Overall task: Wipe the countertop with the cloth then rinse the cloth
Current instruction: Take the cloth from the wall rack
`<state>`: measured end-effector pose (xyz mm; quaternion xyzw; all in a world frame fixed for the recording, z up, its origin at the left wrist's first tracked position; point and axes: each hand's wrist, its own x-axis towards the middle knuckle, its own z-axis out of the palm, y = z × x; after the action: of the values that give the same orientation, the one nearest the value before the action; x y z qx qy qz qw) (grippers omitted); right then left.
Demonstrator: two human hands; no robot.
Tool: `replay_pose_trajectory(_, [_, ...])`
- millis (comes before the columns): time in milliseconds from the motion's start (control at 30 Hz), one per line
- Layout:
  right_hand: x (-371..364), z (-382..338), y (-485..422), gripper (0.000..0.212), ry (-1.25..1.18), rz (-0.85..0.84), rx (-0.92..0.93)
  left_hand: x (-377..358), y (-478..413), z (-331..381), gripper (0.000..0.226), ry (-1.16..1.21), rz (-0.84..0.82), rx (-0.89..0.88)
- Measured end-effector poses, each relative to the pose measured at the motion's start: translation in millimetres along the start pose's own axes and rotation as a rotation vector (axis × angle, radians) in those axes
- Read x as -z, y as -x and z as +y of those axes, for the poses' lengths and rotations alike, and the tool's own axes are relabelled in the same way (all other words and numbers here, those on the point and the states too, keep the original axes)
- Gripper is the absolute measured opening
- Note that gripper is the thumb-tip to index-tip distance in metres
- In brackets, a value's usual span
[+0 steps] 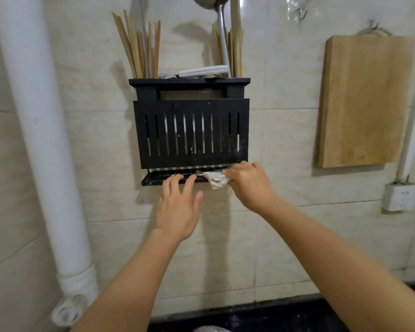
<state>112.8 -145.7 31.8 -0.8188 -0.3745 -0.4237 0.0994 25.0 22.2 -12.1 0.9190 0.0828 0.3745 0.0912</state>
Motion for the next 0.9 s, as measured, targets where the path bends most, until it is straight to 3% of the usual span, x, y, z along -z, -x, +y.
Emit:
replay_pose_trajectory(167, [33,7,31,0.018,-0.075,-0.077,-0.091,15,-3,8,0.054,-0.009,-0.091,0.034])
replay_pose_trajectory(267, [60,11,64,0.016,-0.326,-0.095,-0.296,17,9,30,0.054,0.028,-0.086,0.034])
replay_pose_trajectory(333, [81,17,93,0.028,-0.452,-0.126,-0.477,10,29,54,0.052,0.11,-0.081,0.014])
replay_pose_trajectory(467, [125,34,182,0.035,-0.546,-0.391,-0.701,-18,87,120,0.05,0.239,-0.221,-0.017])
replay_pose_trajectory(567, [165,49,260,0.025,-0.505,-0.494,-0.811,-37,136,183,0.051,0.292,-0.387,-0.068])
replay_pose_trajectory(900, [375,81,528,0.012,-0.261,-0.406,-1.185,-13,341,429,0.056,0.393,-0.669,-0.37])
